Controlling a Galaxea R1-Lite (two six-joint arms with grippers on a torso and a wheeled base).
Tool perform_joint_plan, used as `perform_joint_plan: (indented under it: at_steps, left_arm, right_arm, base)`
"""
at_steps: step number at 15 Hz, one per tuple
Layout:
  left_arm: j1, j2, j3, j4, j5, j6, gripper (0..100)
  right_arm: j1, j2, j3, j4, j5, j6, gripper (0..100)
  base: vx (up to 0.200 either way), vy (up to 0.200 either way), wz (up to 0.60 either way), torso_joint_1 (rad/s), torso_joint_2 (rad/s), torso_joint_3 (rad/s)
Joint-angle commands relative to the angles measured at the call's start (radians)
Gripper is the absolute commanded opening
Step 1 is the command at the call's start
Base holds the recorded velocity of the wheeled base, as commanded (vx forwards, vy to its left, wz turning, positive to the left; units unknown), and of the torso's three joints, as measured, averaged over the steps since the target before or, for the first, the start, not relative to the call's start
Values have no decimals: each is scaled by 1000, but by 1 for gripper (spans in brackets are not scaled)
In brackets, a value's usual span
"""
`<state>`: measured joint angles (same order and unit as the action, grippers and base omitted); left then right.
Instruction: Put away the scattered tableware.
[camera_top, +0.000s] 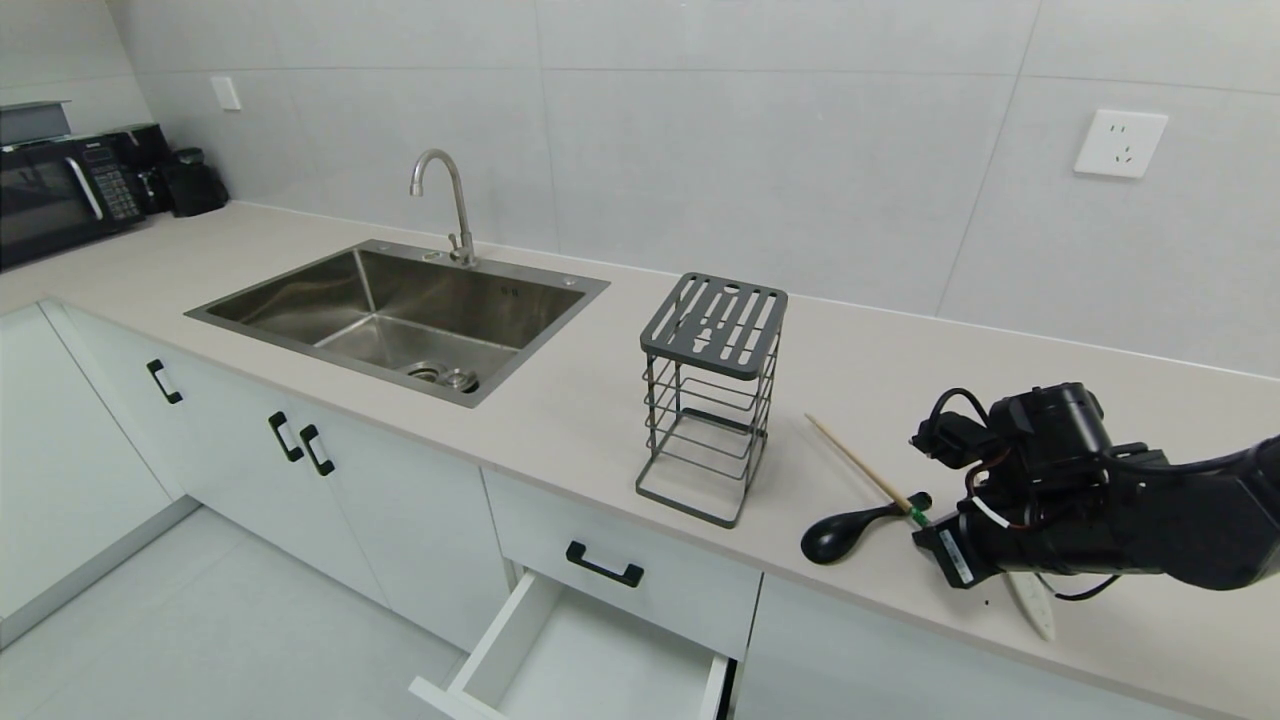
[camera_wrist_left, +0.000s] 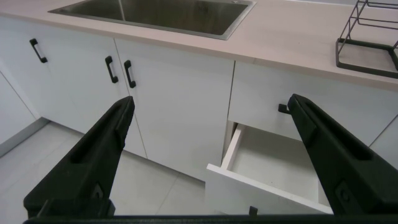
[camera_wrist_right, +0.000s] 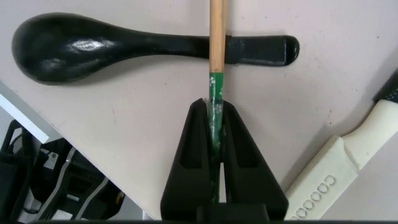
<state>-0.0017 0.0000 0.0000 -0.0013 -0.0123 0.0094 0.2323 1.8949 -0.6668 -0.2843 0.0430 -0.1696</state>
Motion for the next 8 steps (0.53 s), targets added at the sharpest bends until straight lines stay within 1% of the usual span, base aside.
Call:
perform_joint_plan:
  at_steps: [1,5,8]
  left_arm:
    - [0,0,0,0,0,0,100]
    - [0,0,0,0,0,0,100]
    - [0,0,0,0,0,0,100]
  right_arm:
    - [-2,-30,0,-13,2,-1,0]
    - [-2,-86,9,-16,3,-24,0]
    - [-2,-157,7,-18,21,-73,0]
  base:
    - [0,0,0,0,0,0]
    - [0,0,0,0,0,0]
    - [0,0,0,0,0,0]
